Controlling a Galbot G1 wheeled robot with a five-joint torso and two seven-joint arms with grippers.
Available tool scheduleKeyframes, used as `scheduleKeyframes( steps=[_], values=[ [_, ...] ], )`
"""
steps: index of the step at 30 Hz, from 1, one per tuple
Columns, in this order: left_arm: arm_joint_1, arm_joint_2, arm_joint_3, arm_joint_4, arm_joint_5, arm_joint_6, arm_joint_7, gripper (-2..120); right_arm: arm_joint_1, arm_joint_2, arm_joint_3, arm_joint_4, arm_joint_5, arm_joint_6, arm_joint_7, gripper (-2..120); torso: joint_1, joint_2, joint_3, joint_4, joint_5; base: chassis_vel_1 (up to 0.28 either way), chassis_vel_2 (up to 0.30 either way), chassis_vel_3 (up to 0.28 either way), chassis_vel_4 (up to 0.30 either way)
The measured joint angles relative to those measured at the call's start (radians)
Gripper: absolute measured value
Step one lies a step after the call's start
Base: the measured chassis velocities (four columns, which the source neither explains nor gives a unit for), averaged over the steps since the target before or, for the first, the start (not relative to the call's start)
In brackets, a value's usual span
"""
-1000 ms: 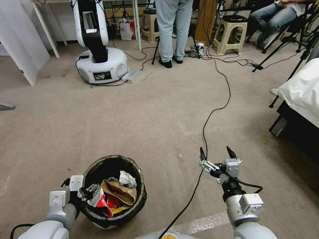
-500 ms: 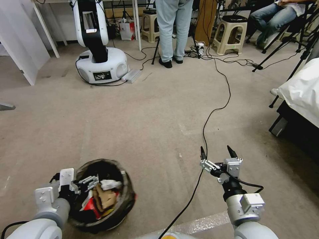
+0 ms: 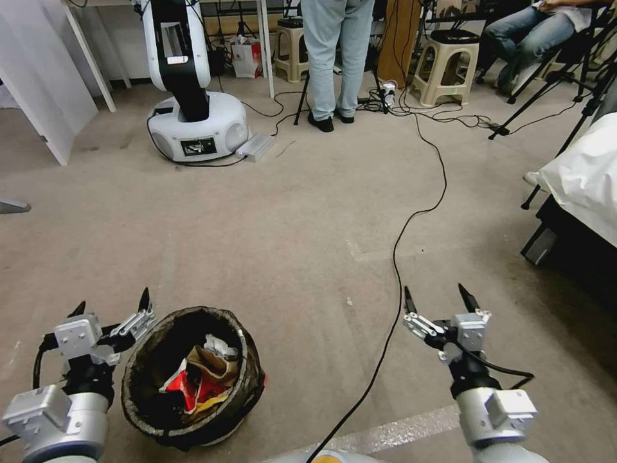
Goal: Pick up the trash bin, then pick up the garbage from the floor and place it into the trash bin.
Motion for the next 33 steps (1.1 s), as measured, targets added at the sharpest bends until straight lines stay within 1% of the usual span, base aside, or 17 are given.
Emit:
scheduleKeyframes(
  steps=[2, 3, 9, 33],
  values=[
    [0.024, -0.017, 0.003, -0.003, 0.011, -0.033, 0.027, 100, -0.013, 0.007, 0.009, 0.007, -0.005, 0.008, -0.004, 100, 0.000, 0.000, 0.000, 0.0007, 0.0001, 0.000, 0.000, 0.000, 0.000],
    [0.032, -0.020, 0.003, -0.004, 0.014, -0.042, 0.034, 100, -0.017, 0.009, 0.011, 0.008, -0.008, 0.013, -0.007, 100, 0.000, 0.000, 0.000, 0.0006, 0.0002, 0.000, 0.000, 0.000, 0.000],
    [0.046, -0.020, 0.006, -0.004, 0.022, -0.061, 0.038, 100, -0.021, 0.013, 0.013, 0.010, -0.025, 0.021, -0.009, 100, 0.000, 0.000, 0.000, 0.0006, 0.0001, 0.000, 0.000, 0.000, 0.000],
    [0.045, -0.016, 0.007, 0.000, 0.022, -0.052, 0.036, 100, -0.019, 0.013, 0.010, 0.010, -0.029, 0.021, -0.009, 100, 0.000, 0.000, 0.000, 0.0005, 0.0000, 0.000, 0.000, 0.000, 0.000]
  ],
)
